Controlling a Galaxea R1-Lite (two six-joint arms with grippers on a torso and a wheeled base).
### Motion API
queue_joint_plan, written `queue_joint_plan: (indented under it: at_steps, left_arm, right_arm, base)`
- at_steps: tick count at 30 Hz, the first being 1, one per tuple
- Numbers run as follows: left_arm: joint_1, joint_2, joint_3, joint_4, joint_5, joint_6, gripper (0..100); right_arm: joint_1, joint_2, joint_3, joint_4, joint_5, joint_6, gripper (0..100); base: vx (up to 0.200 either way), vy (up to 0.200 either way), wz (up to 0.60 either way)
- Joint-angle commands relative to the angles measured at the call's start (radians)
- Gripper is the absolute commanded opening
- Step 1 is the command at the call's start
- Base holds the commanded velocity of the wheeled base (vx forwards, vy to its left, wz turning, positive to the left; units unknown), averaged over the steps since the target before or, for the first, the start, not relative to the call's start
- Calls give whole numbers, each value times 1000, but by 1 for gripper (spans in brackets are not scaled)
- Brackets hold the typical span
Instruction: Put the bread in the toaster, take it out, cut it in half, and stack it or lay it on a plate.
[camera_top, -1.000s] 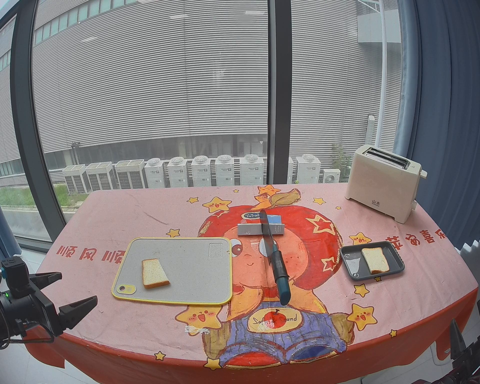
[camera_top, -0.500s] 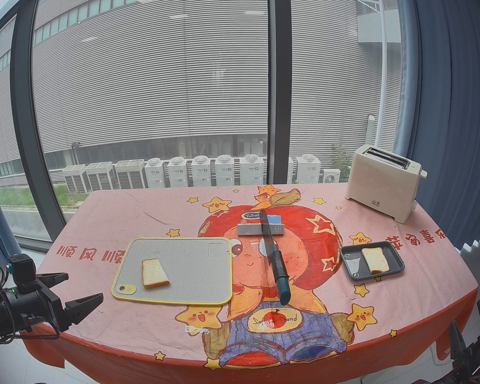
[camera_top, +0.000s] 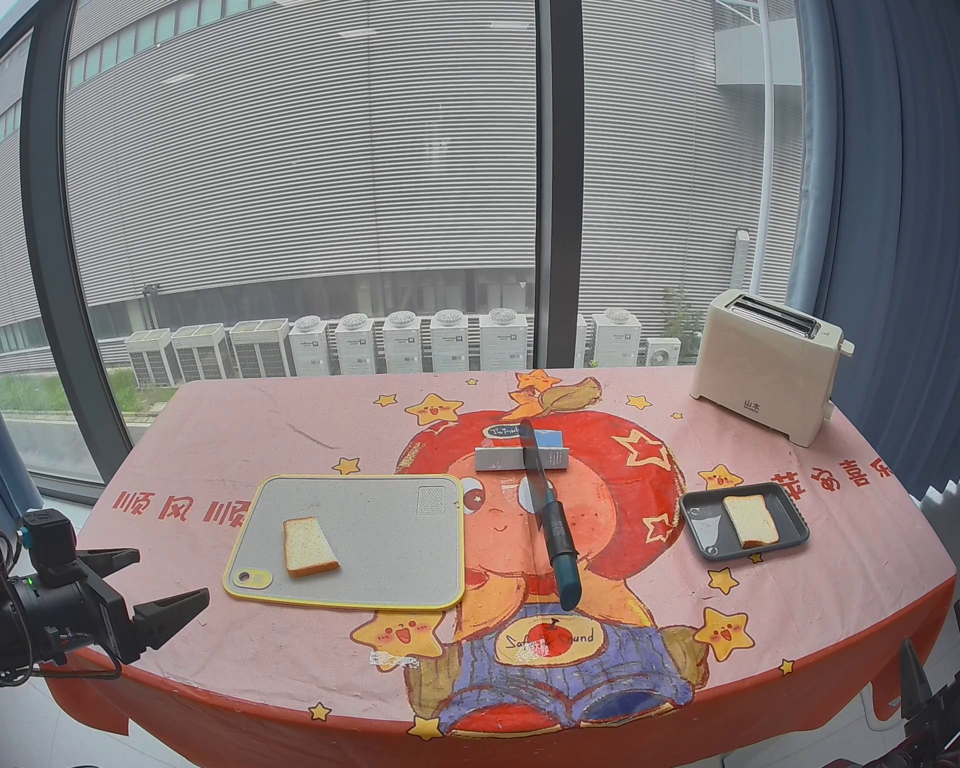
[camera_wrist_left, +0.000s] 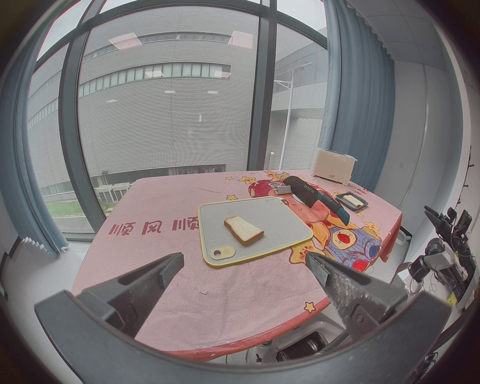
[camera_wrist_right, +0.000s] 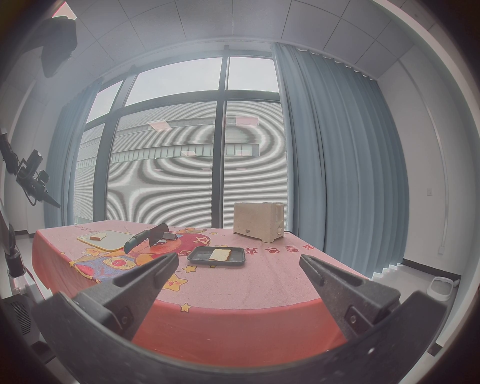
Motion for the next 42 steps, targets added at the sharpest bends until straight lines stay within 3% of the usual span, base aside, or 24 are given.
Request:
queue_joint_plan:
  at_steps: [1,22,25,28,30,33,42]
  left_arm:
    - [0,6,-2,-2,0,1,100]
    - [-1,14,-10,-5,0,1,100]
    - [-1,61,-13,-51,0,-1,100]
    - [0,87,-4,-97,0,-10,100]
    - [0,120,-1,-143,0,-34,100]
    - [0,135,-1,-167,0,-50,100]
    - [0,160,-16,-184,0,-54,100]
  right_arm:
    - [0,-16,18,-1,-1,1,100]
    - [2,-16,18,1,0,1,100]
    - [2,-16,18,1,0,1,100]
    - [2,-16,18,1,0,1,100]
    - [2,-16,18,1,0,1,100]
    - [2,-16,18,1,0,1,100]
    - [2,-16,18,2,2,1,100]
  base:
    - [0,0,0]
    - [0,0,0]
    - [0,0,0]
    - [0,0,0]
    - [0,0,0]
    - [0,0,0]
    - [0,0,0]
